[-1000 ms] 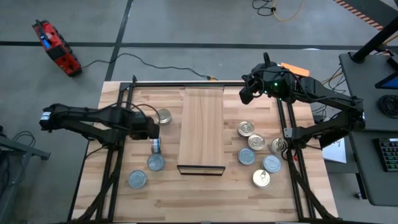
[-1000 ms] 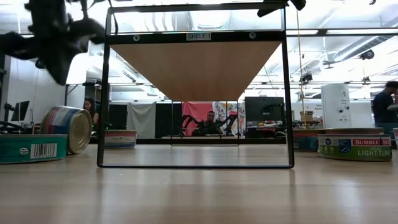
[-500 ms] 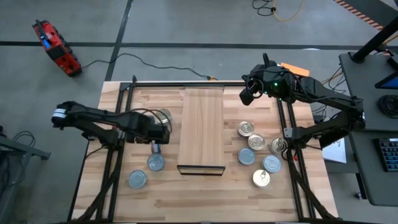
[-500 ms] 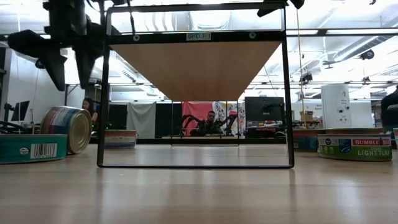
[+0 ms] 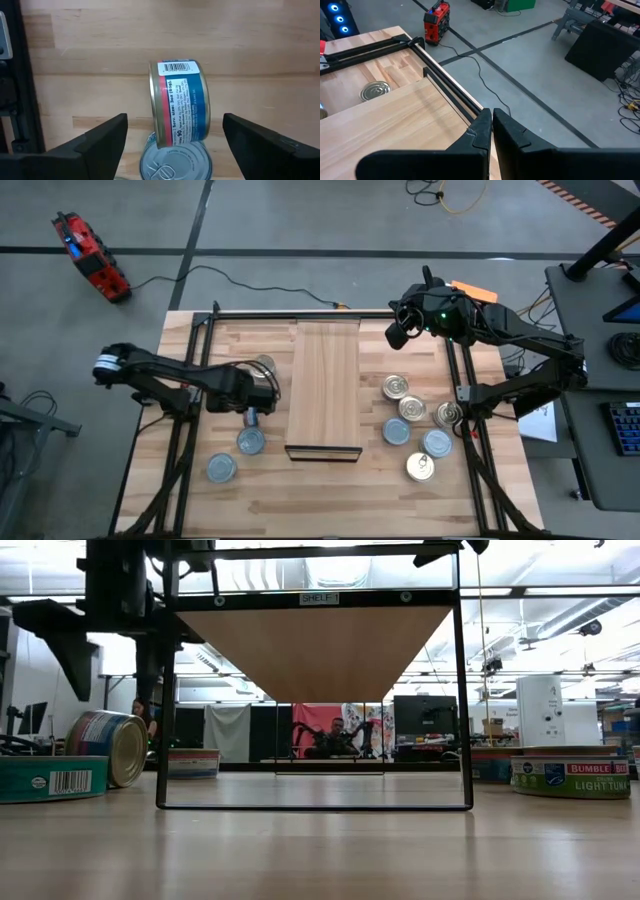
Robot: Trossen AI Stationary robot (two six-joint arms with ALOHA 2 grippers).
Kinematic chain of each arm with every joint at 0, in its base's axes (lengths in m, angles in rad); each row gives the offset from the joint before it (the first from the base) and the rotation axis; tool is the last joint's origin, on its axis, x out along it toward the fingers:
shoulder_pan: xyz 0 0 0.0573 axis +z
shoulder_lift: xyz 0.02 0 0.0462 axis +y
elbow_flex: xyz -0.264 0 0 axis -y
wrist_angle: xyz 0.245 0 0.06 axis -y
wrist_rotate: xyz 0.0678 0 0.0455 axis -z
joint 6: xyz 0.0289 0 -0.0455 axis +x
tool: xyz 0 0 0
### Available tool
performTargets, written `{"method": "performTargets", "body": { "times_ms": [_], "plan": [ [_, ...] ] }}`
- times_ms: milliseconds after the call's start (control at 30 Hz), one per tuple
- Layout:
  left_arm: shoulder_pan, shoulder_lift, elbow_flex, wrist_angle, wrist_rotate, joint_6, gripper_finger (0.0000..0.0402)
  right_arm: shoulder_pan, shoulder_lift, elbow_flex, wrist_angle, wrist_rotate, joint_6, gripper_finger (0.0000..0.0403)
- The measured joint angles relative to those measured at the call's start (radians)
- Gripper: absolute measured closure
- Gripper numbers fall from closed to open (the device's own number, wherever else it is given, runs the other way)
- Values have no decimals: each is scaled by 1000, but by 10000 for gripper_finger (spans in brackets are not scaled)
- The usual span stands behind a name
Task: Stack canned seafood by type on shelf
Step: Put the blue-pink tuna can on the shelf
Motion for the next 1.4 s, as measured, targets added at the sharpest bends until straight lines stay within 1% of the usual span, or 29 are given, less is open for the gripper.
{"method": "performTargets", "body": {
  "times_ms": [433,633,900,1067,1300,1333,1400],
  "plan": [
    [0,7,-42,39,-10,-7,90,1,0,0,0,-4,19,394],
    [0,7,-93,123,-10,-8,90,1,0,0,0,-4,19,394],
    [0,7,-123,129,-10,9,96,1,0,0,0,-4,19,394],
    [0,7,-123,134,-10,23,134,0,0,0,0,-4,19,394],
    [0,6,-123,139,-8,41,216,0,0,0,-1,-3,19,394],
    [0,6,-123,141,-7,42,223,0,0,0,0,-3,19,394],
    [0,6,-123,141,-7,42,223,0,0,0,-1,-3,19,394]
  ]
}}
